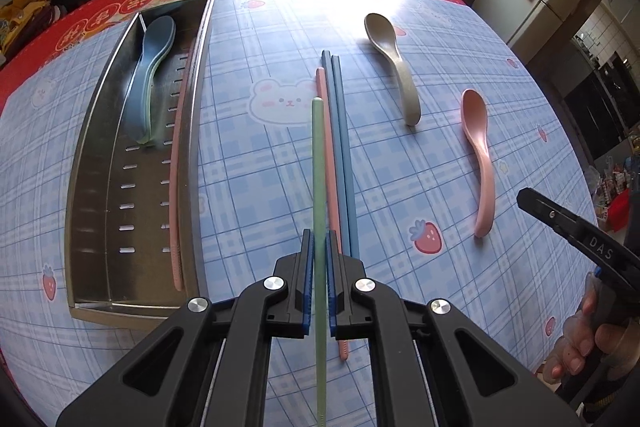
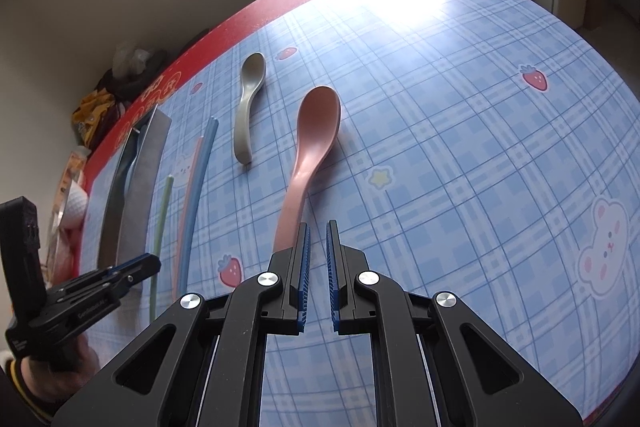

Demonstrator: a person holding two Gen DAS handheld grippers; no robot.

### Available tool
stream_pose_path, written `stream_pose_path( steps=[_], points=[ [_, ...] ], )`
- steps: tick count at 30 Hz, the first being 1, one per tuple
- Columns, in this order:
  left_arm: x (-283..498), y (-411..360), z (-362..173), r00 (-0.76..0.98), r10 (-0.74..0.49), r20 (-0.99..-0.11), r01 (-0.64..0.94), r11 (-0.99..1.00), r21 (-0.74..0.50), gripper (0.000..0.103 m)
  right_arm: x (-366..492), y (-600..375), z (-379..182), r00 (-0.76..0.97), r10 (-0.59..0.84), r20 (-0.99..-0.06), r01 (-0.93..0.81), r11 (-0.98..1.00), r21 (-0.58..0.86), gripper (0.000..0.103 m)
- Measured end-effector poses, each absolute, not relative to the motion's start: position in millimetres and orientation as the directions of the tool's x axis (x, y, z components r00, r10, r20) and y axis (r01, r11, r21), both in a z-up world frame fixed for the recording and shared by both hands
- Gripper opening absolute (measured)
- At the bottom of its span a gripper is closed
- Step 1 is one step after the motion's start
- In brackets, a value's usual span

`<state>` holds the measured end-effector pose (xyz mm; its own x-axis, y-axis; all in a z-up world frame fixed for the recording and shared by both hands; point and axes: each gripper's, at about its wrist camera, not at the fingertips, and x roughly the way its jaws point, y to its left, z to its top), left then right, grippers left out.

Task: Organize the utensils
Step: 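Grasp and lift the green chopstick with the left tool while the right tool grasps the pink spoon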

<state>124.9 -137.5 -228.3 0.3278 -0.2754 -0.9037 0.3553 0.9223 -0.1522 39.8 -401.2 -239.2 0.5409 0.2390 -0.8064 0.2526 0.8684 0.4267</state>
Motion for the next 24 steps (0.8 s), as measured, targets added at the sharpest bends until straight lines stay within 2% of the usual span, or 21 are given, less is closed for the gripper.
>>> stream_pose_path(
  steps=[10, 11, 12, 14, 22, 23, 24],
  points=[
    [110.1, -112.1, -179.5, 0.439, -0.336, -0.834, 0.373, 0.912, -0.171, 0.006, 67.6, -392.5, -247.0, 0.534, 0.269, -0.802, 0.252, 0.854, 0.455, 0.01],
    [108.7, -107.9, -177.5, 0.444, -0.336, -0.83, 0.366, 0.914, -0.174, 0.006, 70.0, -393.1, -248.5, 0.534, 0.275, -0.8, 0.257, 0.848, 0.463, 0.015],
    [107.8, -104.5, -175.4, 0.448, -0.337, -0.828, 0.359, 0.916, -0.178, 0.006, 72.4, -393.7, -249.6, 0.535, 0.281, -0.797, 0.264, 0.84, 0.473, 0.028],
    [104.3, -96.7, -172.8, 0.456, -0.338, -0.823, 0.346, 0.92, -0.186, 0.006, 76.3, -394.5, -250.9, 0.546, 0.293, -0.785, 0.275, 0.823, 0.498, 0.042],
    [98.7, -74.4, -166.1, 0.485, -0.329, -0.81, 0.31, 0.931, -0.192, 0.006, 94.2, -385.9, -260.9, 0.543, 0.269, -0.796, 0.279, 0.836, 0.473, 0.04],
    [98.0, -72.7, -165.8, 0.487, -0.328, -0.809, 0.307, 0.932, -0.193, 0.006, 95.2, -385.9, -262.4, 0.546, 0.266, -0.795, 0.281, 0.835, 0.473, 0.039],
    [97.5, -71.2, -165.7, 0.488, -0.327, -0.809, 0.303, 0.933, -0.194, 0.006, 96.2, -385.5, -262.9, 0.548, 0.26, -0.795, 0.282, 0.837, 0.469, 0.033]
  ],
)
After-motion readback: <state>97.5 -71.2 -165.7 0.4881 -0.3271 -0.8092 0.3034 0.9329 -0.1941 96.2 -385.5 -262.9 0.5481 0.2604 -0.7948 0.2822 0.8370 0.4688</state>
